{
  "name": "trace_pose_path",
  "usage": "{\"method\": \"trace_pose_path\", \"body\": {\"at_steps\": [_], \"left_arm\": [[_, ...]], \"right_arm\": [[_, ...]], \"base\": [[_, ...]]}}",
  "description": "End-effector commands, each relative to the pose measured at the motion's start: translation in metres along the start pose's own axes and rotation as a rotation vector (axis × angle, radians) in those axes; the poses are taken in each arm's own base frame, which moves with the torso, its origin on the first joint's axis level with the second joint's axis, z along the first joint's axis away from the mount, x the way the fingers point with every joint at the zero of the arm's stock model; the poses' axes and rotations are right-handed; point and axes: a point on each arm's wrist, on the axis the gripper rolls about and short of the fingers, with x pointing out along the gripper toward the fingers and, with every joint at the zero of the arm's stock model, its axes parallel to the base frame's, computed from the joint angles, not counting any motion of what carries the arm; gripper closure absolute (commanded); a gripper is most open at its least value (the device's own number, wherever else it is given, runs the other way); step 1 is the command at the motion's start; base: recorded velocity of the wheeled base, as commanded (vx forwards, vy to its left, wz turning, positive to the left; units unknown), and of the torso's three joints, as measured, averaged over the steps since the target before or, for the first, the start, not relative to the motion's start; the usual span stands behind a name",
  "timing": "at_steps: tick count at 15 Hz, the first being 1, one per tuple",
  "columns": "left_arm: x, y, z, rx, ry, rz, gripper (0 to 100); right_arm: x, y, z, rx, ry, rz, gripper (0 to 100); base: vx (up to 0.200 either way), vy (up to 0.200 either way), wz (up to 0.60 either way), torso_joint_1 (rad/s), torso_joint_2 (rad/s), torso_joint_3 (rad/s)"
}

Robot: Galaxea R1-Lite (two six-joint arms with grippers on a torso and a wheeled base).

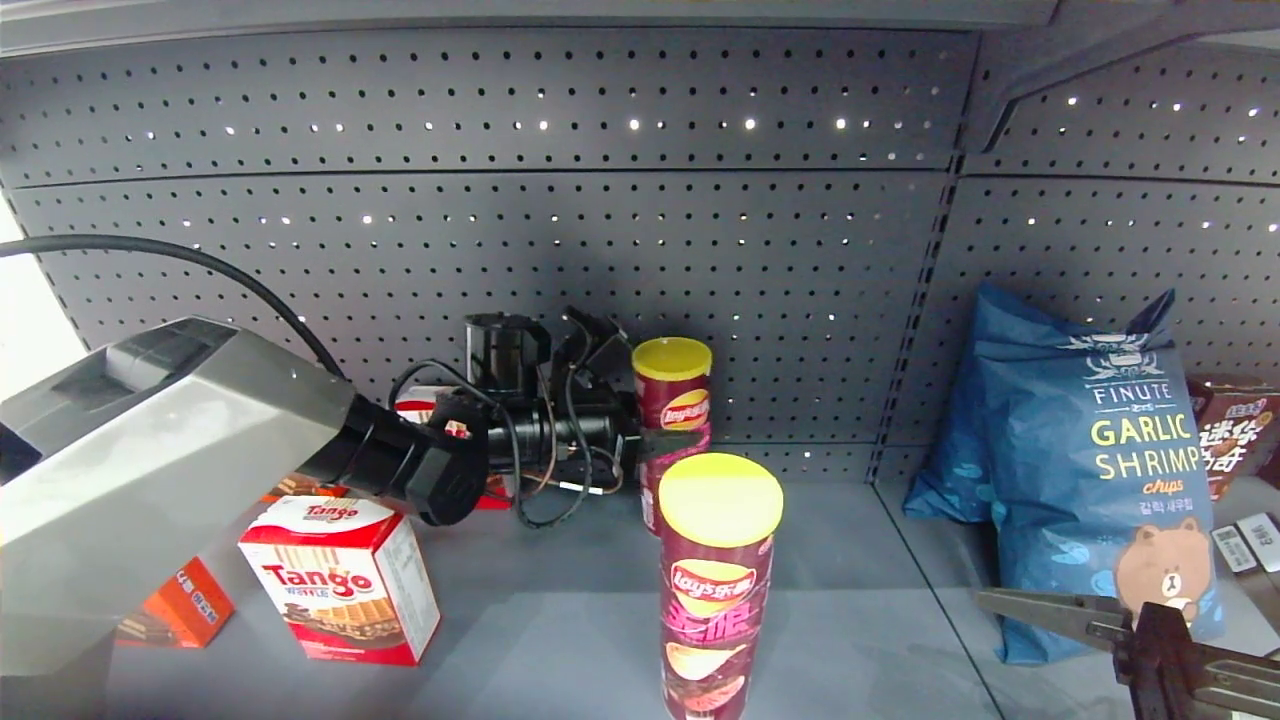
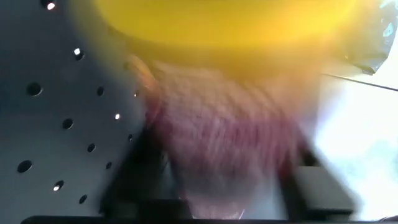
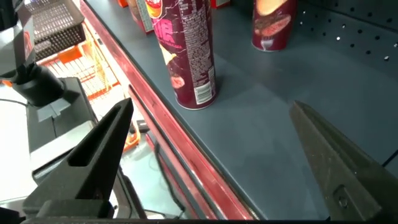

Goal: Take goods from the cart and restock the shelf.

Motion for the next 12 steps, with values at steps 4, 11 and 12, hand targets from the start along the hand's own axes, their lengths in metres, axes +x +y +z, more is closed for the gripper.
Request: {"method": "trace_pose_path", "body": {"at_steps": [4,11,12], "left_arm": [[0.002,-0.002,-0.002,-0.003,0.005,-0.006,0],[-0.011,-0.007,-0.009,-0.012,0.031,0.005,0],[-0.019,-0.004,-0.016,0.023,0.055,0.030,0]], "right_arm": [[-0.002,0.001,-0.003,0.012,0.003,0.001,0],[-0.003,0.001,-0.007,0.023,0.017,-0.002,0],[-0.003,0.001,-0.008,0.026,0.022,-0.002,0]], "base": [[0.000,0.000,0.00,0.000,0.00,0.000],[0.000,0.000,0.00,0.000,0.00,0.000],[0.000,0.000,0.00,0.000,0.00,0.000]]}}
